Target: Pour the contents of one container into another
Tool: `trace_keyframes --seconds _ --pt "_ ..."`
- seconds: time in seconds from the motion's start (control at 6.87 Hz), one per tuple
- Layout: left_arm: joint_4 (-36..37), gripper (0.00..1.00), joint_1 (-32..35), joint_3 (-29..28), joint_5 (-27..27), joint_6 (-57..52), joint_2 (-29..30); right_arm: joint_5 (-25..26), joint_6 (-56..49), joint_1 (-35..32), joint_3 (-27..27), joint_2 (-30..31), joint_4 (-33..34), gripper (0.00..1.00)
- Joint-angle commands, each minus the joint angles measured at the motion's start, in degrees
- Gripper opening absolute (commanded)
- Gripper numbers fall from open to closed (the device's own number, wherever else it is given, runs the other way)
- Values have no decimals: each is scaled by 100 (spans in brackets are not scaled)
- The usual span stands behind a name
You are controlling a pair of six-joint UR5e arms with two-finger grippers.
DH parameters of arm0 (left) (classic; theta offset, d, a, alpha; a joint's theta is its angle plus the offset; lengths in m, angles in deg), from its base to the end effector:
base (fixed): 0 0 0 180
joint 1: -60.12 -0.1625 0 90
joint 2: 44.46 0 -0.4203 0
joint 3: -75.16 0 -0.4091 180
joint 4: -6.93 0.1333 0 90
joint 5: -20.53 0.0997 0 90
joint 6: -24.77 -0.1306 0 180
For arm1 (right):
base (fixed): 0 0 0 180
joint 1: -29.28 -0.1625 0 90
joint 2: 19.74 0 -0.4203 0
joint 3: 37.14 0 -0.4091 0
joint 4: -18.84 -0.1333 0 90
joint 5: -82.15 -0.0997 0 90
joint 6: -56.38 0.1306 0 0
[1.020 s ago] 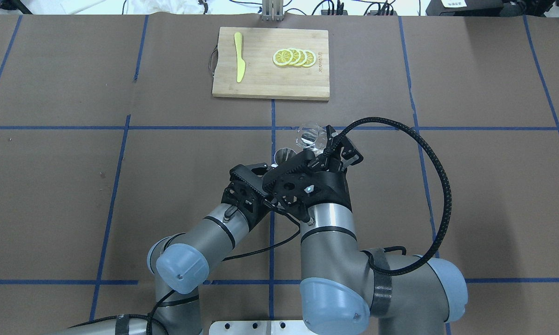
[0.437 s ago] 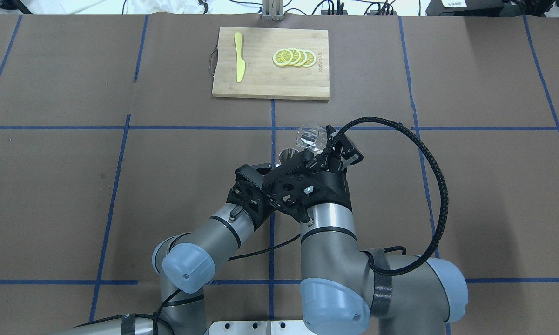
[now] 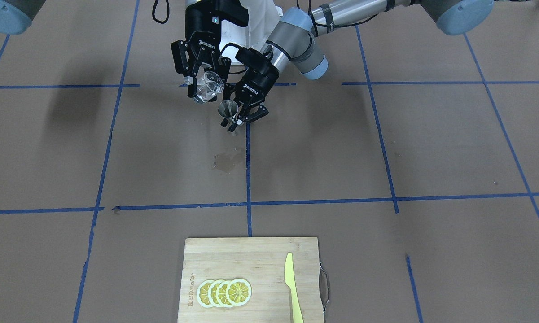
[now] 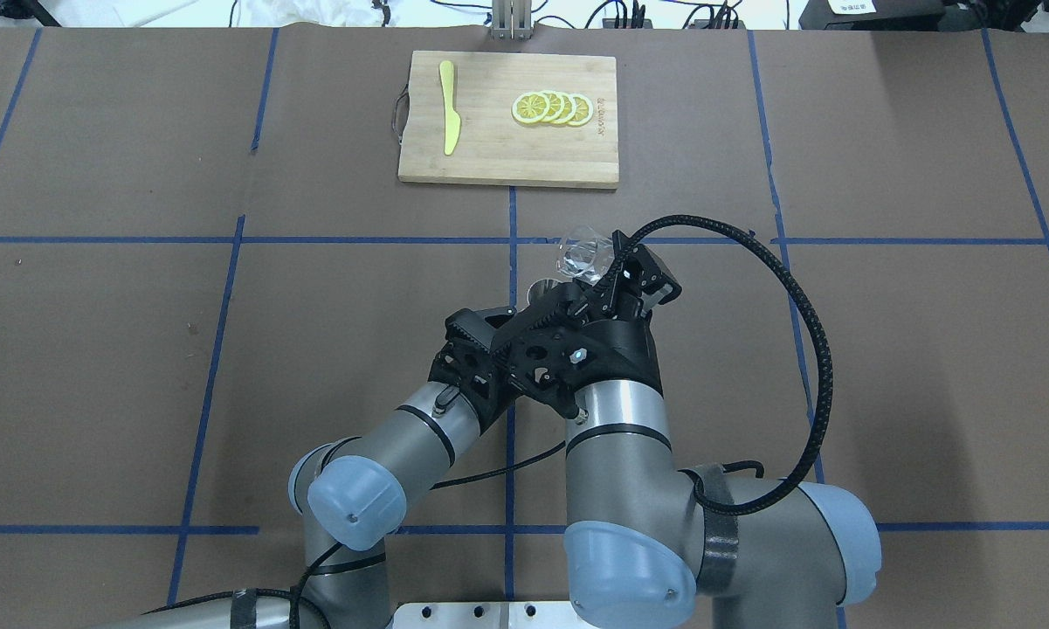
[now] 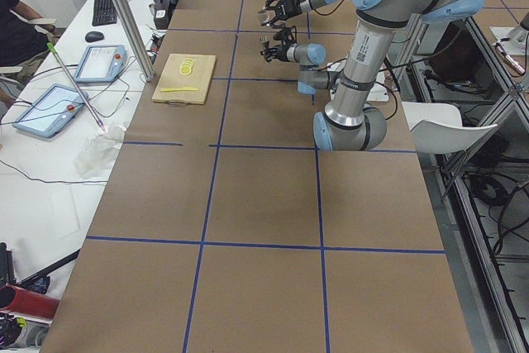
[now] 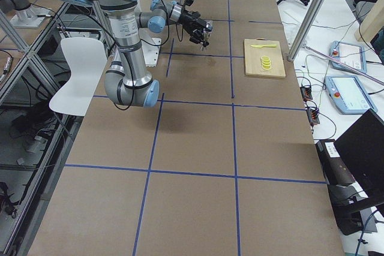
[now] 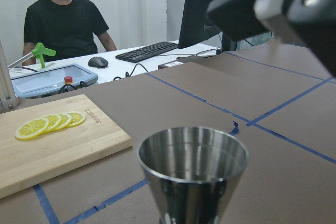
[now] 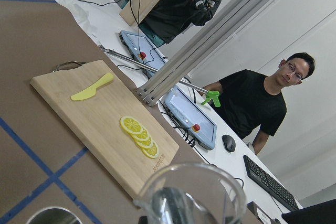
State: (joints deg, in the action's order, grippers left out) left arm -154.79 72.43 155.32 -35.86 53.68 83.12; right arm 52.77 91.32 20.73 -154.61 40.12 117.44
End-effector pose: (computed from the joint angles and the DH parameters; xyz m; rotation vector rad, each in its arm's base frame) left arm 0.6492 -0.3521 0.1889 1.3296 1.0747 0.1238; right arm -0.5012 -0.3252 0.1473 1.2399 -0.1334 -0.2523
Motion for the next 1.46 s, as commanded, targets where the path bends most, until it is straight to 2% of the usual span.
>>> trace_keyframes --seconds 0.0,0.29,1.31 --pt "0 0 0 -1 -3 0 5 73 -320 -7 -4 0 105 0" --pt "0 0 0 -1 -3 0 5 117 -426 -7 -48 0 342 0" --pt "0 0 0 -1 -3 0 31 231 -919 -25 -92 0 414 0"
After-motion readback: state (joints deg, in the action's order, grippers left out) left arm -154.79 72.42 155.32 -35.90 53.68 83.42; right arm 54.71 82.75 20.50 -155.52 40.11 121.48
